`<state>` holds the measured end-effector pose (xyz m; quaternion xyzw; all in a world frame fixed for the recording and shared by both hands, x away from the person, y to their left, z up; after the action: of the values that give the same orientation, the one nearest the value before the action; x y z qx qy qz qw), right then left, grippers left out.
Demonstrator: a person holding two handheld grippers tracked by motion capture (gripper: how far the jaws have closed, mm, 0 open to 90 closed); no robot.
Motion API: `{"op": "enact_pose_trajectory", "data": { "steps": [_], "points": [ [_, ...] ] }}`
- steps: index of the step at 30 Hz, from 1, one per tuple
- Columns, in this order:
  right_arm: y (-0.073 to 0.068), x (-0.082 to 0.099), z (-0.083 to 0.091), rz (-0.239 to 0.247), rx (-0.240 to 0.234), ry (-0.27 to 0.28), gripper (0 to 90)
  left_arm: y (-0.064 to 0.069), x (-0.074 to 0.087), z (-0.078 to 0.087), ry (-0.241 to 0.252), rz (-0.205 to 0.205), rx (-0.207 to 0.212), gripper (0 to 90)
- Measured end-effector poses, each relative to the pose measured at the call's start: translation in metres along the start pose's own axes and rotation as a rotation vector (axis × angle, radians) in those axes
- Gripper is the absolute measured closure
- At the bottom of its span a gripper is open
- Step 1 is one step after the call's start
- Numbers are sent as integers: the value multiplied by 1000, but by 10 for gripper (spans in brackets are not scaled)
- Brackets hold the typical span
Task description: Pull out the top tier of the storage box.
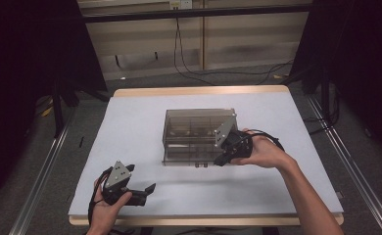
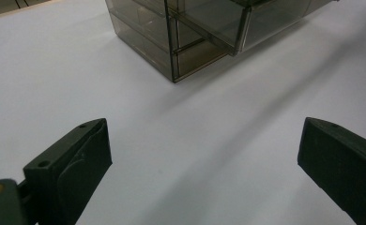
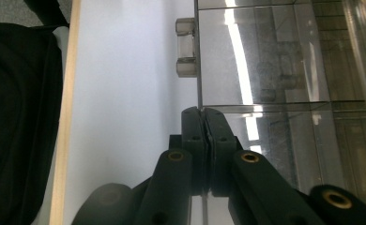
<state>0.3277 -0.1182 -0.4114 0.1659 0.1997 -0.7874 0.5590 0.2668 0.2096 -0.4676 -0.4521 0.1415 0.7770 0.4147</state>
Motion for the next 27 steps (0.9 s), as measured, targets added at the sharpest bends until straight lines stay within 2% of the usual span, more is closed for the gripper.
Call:
{"op": "enact_pose_trajectory", "data": {
  "steps": [12, 13, 18, 24, 26, 27],
  "points": [
    [-4, 0, -1, 5, -15, -13, 887, 0, 0, 0, 0, 1, 0, 31],
    [-4, 0, -2, 17, -19, -8, 887, 0, 0, 0, 0, 2, 1, 31],
    [-7, 0, -1, 7, -21, -27, 886, 0, 0, 0, 0, 0, 2, 31],
    [-6, 1, -2, 5, -26, -20, 881, 0, 0, 0, 0, 1, 1, 31],
    [-6, 1, -2, 5, -30, -18, 869, 0, 0, 0, 0, 1, 2, 31],
    [-6, 1, -2, -3, -18, -15, 834, 0, 0, 0, 0, -1, 0, 31]
  ]
}}
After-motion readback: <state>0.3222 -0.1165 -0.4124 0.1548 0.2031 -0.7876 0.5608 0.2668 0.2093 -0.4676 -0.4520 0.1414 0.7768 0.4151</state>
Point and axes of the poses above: each handheld gripper's, and its own axes: z roughly backward along the jaws, x roughly out of its underside, y roughly to its right, the point moved 3 cm from there along -z, roughly forward along the jaws, and after that the axes turned 10 degrees about -z, right-handed, at the moved point
